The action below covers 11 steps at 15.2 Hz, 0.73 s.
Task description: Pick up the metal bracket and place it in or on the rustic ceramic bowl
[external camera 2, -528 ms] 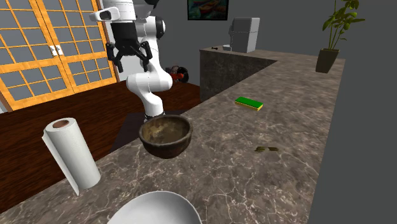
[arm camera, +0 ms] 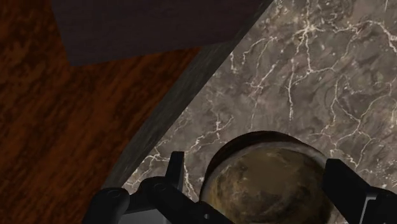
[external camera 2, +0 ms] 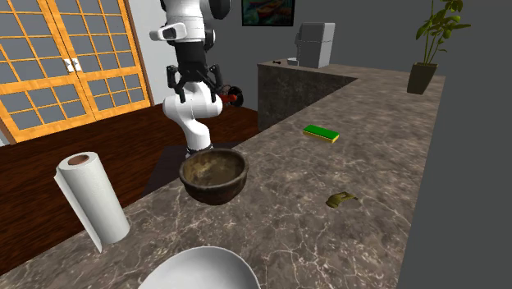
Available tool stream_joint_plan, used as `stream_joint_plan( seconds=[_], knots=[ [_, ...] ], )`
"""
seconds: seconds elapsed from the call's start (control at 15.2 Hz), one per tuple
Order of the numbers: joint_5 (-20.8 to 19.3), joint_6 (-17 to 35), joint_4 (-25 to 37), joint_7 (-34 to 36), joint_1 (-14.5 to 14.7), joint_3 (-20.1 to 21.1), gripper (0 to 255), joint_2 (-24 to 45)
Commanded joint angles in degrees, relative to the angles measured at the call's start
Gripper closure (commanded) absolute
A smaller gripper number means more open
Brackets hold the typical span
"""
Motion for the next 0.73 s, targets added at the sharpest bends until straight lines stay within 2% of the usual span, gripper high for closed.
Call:
stream_joint_plan(
  seconds=[0.0, 0.66],
  knots=[
    [1.93, 2.3, -1.23, 3.81, 0.3, 2.9, 0, 0.3],
    [8.28, 14.81, -0.53, 21.8, 0.06, 17.94, 0, 9.3]
  ],
)
